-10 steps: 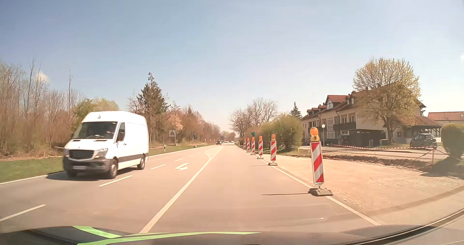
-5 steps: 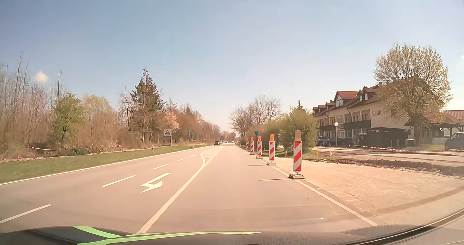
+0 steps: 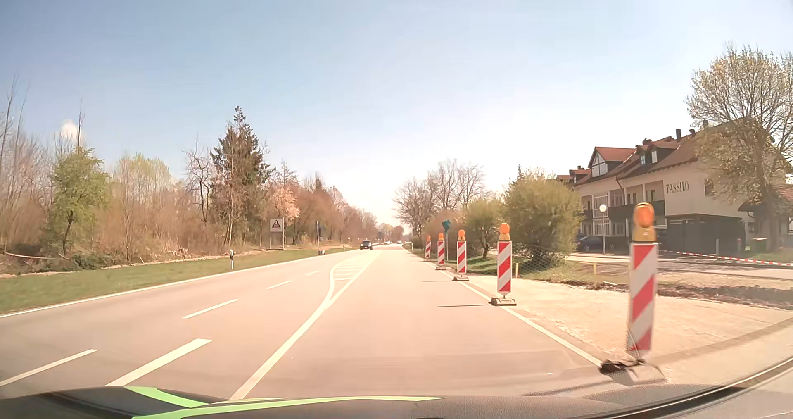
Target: Follow the waypoints while adhering to traffic rules and regulations
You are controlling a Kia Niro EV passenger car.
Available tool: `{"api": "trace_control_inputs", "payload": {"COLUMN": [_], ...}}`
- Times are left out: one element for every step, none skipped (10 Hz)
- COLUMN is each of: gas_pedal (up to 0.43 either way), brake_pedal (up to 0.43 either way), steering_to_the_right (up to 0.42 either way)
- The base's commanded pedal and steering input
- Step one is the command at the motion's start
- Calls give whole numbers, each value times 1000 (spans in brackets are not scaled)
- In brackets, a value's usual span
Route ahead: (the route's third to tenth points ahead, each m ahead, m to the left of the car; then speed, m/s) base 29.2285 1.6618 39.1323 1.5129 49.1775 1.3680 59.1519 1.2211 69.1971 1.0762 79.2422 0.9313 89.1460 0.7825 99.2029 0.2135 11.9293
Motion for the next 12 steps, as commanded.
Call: {"api": "trace_control_inputs", "payload": {"gas_pedal": [98,98,98,98,87,87,87,87,98,98,98,110], "brake_pedal": [0,0,0,0,0,0,0,0,0,0,0,0], "steering_to_the_right": [-2,-2,-2,-2,-2,-2,-2,-2,-2,-2,-2,-2]}}
